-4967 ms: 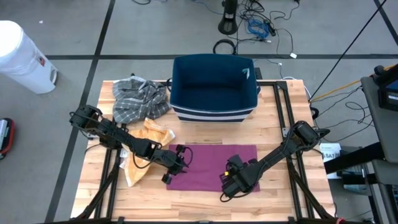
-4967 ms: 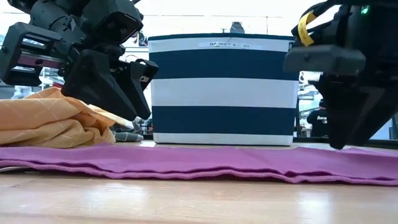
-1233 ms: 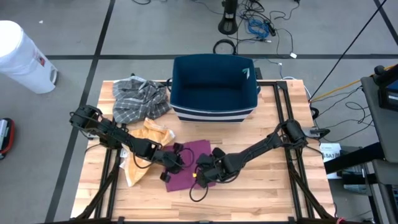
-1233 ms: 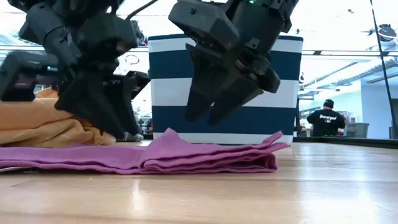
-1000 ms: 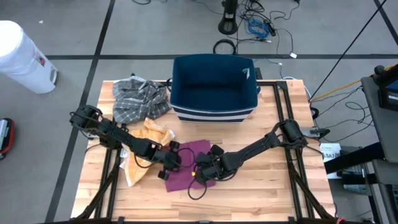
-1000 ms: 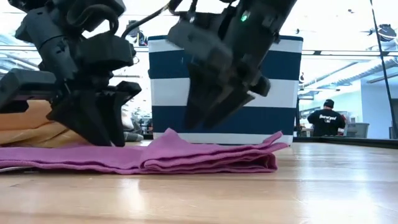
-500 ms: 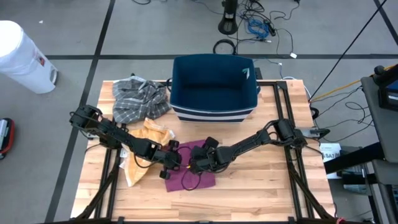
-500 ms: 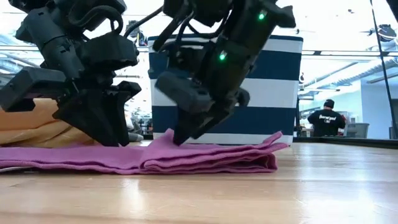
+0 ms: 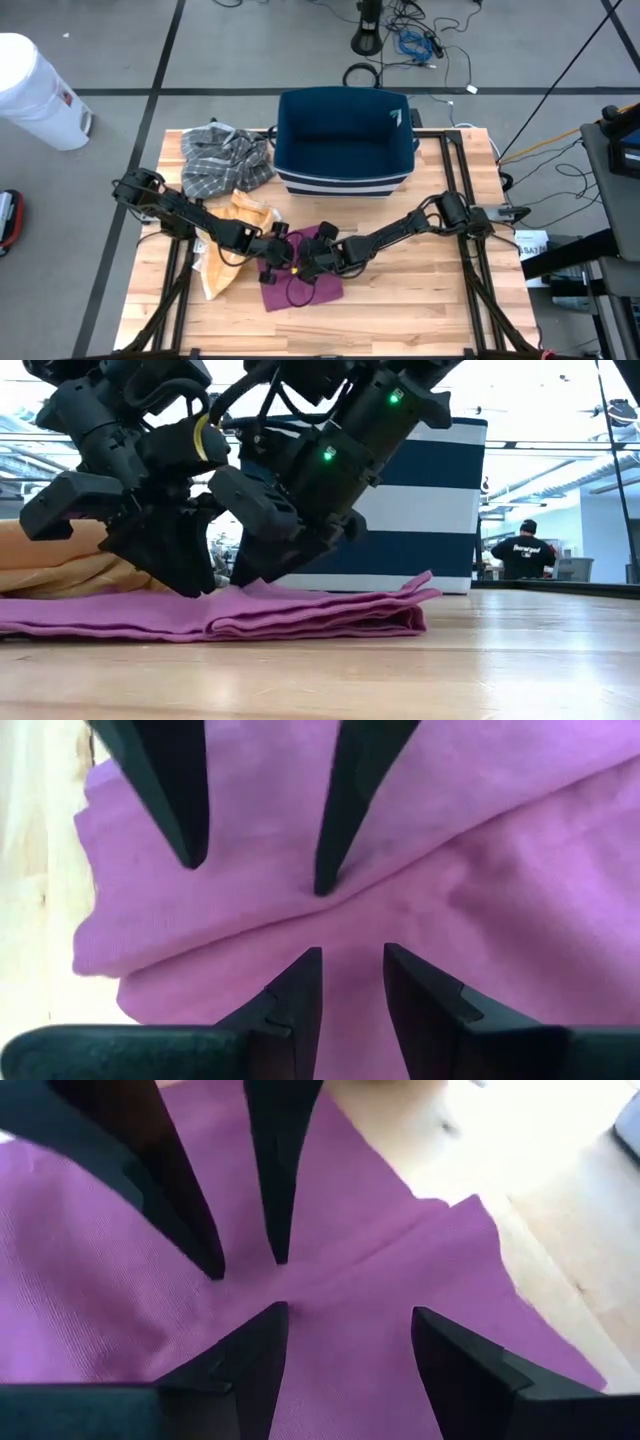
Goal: Fold towel
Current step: Fold the purple towel
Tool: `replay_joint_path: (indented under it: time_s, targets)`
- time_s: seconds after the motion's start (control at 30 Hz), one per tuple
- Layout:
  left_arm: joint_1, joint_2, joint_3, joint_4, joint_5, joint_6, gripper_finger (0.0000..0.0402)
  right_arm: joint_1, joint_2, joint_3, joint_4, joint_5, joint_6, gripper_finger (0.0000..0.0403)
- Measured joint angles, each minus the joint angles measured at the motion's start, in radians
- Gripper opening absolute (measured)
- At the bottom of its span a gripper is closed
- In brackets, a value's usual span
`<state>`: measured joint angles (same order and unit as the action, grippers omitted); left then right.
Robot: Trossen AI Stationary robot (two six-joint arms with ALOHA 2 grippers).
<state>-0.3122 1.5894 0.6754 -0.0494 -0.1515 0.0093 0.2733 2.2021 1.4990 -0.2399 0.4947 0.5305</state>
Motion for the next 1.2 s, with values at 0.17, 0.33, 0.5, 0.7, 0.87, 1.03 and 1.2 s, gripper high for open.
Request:
replay_joint_path:
  time_s: [0.17,0.33,0.5,0.7,0.87,1.03,1.2]
  targets:
    - [0.008,0.0,0.0,-0.003,0.001,0.006,0.0115,-0.006,0.0,0.0,-0.013,-0.025,0.008,0.0201]
    - [0.018,0.0,0.0,-0.002,0.001,0.006,0.0115,-0.014,0.002,0.0,0.005,-0.03,0.01,0.0201]
    - [0.019,0.0,0.0,-0.004,0.001,0.004,0.0115,-0.011,0.007,0.0,-0.006,-0.056,0.002,0.0201]
    - [0.017,0.0,0.0,-0.007,0.001,0.014,0.0115,0.024,-0.035,0.001,-0.086,-0.048,-0.014,0.0201]
    - [0.017,0.0,0.0,0.011,0.001,0.027,0.0115,0.033,-0.03,0.0,-0.124,-0.117,-0.006,0.0201]
    - [0.017,0.0,0.0,0.069,-0.008,0.027,0.0115,0.034,-0.027,0.002,-0.228,-0.127,0.063,0.0201]
    - [0.015,0.0,0.011,0.067,-0.018,0.03,0.0115,0.042,-0.03,0.004,-0.313,-0.137,0.094,0.0201]
